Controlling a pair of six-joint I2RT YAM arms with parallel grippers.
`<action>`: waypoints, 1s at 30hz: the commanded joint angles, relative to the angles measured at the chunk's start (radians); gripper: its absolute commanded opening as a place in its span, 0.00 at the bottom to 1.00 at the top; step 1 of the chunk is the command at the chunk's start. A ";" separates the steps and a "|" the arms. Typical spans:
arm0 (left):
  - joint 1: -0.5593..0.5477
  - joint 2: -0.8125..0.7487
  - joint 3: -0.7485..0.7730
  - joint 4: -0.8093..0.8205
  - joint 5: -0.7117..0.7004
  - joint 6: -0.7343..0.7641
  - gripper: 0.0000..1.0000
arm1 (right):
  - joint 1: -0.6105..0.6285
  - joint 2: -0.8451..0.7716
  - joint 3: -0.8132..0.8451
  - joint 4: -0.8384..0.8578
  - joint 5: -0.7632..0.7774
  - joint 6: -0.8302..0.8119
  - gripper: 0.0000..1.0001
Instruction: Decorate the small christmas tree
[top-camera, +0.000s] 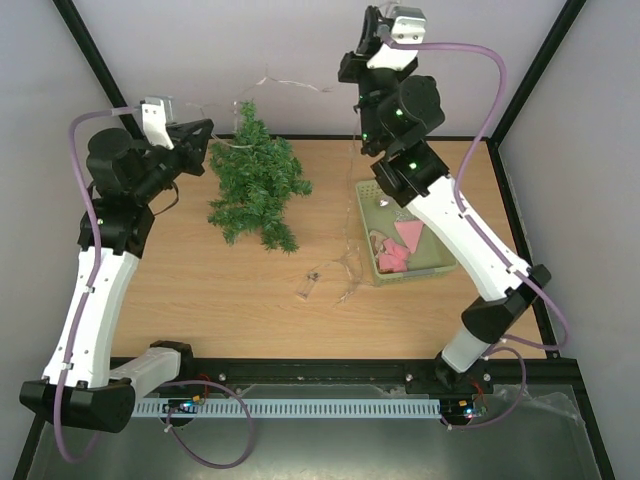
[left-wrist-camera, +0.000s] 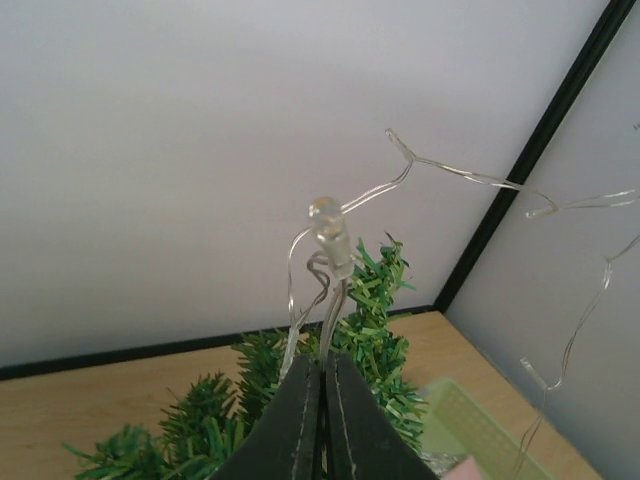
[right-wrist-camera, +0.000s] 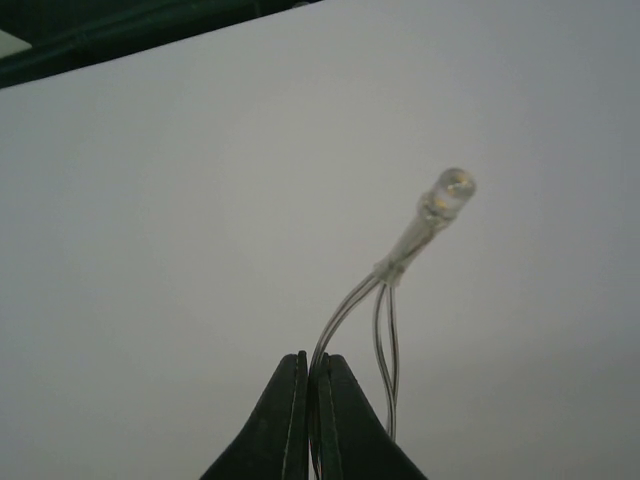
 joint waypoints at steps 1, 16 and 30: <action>0.004 0.019 0.023 -0.044 0.068 -0.096 0.02 | -0.006 -0.125 -0.115 -0.075 0.027 -0.019 0.02; 0.004 0.045 -0.019 0.021 0.119 -0.248 0.02 | -0.006 -0.363 -0.365 -0.239 0.068 -0.024 0.02; 0.004 0.174 0.181 -0.151 -0.096 -0.189 0.02 | -0.009 -0.275 -0.273 -0.137 0.162 -0.153 0.02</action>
